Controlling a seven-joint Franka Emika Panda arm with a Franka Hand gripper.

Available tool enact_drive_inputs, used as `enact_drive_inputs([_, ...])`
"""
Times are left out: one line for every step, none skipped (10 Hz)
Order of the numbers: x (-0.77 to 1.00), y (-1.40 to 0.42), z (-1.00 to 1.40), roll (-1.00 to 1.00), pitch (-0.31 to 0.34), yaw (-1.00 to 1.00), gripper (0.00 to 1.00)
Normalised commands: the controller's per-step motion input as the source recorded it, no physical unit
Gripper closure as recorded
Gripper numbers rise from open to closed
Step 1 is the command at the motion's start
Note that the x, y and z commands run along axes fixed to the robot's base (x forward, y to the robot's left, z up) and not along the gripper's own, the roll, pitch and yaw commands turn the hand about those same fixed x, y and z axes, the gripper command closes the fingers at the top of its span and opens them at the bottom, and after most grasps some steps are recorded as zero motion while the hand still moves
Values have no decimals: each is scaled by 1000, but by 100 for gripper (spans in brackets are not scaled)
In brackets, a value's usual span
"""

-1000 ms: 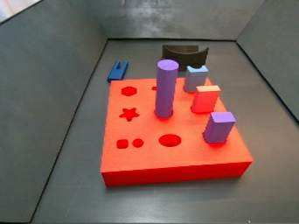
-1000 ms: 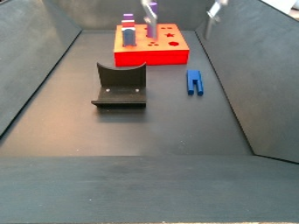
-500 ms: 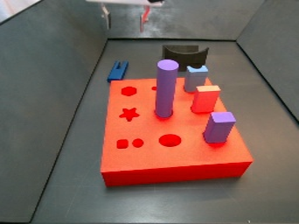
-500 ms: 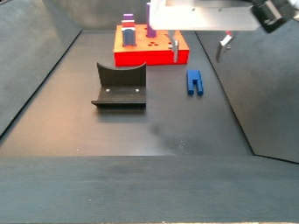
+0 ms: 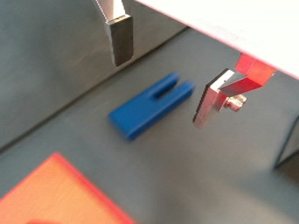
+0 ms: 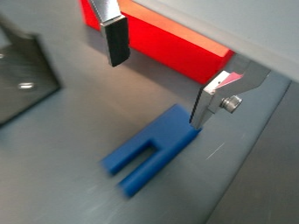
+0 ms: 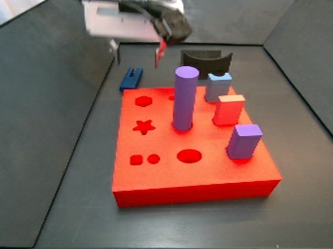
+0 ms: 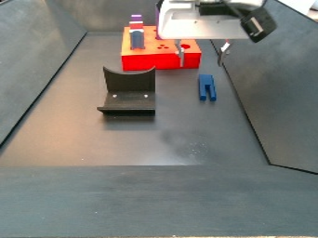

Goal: Pick up the square-circle object. Move up. Place the square-circle object on the fixture. Regrasp the square-circle object. Rotate the square-circle object. Move to above the board. Insert the square-circle object.
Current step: Pick up the square-circle object.

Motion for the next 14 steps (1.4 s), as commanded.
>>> enact_drive_inputs([-177, -489, -951, 0, -124, 0, 0])
enact_drive_inputs([-120, -43, -1000, -1, -84, 0, 0])
enact_drive_inputs([-97, 9, -1000, -29, -59, 0, 0])
enact_drive_inputs([-100, 3, -726, -171, -134, 0, 0])
enact_drive_inputs([-134, 14, -446, -280, -209, 0, 0])
enact_drive_inputs([-71, 69, -314, -346, -227, 0, 0])
enact_drive_inputs([-54, 69, -171, -300, -184, 0, 0])
enact_drive_inputs([0, 103, -89, -191, -86, 0, 0])
enact_drive_inputs([0, 0, 0, 0, -10, 6, 0])
enact_drive_inputs([0, 0, 0, 0, 0, 0, 100])
enact_drive_inputs([0, 0, 0, 0, 0, 0, 100])
enact_drive_inputs([0, 0, 0, 0, 0, 0, 100])
enact_drive_inputs([0, 0, 0, 0, 0, 0, 100])
enact_drive_inputs([0, 0, 0, 0, 0, 0, 100])
